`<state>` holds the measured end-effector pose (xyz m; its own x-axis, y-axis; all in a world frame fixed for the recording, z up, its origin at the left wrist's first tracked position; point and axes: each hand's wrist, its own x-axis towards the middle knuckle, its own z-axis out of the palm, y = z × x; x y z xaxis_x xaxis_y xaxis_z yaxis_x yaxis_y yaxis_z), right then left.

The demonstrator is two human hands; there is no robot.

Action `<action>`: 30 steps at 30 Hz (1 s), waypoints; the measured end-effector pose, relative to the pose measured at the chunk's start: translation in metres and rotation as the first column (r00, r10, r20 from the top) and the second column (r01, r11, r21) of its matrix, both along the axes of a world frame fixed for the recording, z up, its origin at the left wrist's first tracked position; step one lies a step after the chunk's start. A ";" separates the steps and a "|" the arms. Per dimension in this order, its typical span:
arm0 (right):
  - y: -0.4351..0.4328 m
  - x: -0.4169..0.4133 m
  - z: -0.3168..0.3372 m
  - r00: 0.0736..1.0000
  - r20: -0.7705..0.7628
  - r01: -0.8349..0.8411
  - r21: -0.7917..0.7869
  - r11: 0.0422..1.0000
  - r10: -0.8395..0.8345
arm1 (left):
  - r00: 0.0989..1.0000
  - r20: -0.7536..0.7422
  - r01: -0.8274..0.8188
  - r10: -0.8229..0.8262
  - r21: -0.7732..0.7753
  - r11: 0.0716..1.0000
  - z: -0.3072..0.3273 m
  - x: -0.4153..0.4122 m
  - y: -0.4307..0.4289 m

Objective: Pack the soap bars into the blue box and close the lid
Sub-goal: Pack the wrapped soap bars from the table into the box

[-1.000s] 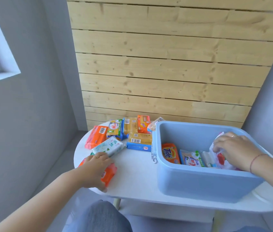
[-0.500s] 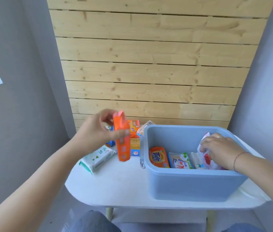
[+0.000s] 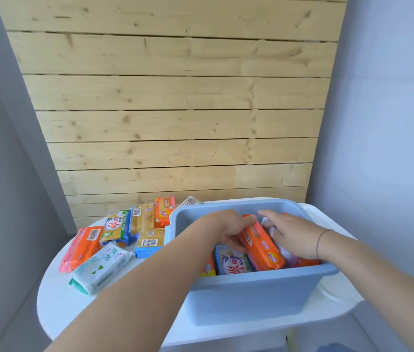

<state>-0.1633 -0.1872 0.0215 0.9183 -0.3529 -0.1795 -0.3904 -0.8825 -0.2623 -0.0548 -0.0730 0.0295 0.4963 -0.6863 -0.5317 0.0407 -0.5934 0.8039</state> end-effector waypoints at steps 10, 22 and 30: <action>0.024 -0.003 0.004 0.997 -0.072 -0.010 -0.096 0.995 0.003 | 0.978 -0.193 -0.088 0.077 -0.052 0.995 0.002 -0.012 0.000; 0.039 0.012 -0.007 0.956 -0.253 0.098 -0.212 0.972 -0.152 | 0.951 0.178 -0.195 0.254 -0.295 0.935 0.008 0.025 0.062; 0.027 -0.022 0.017 0.967 -0.256 -0.009 -0.011 1.000 0.006 | 0.963 0.113 0.246 -0.243 -0.009 0.969 -0.021 -0.033 0.019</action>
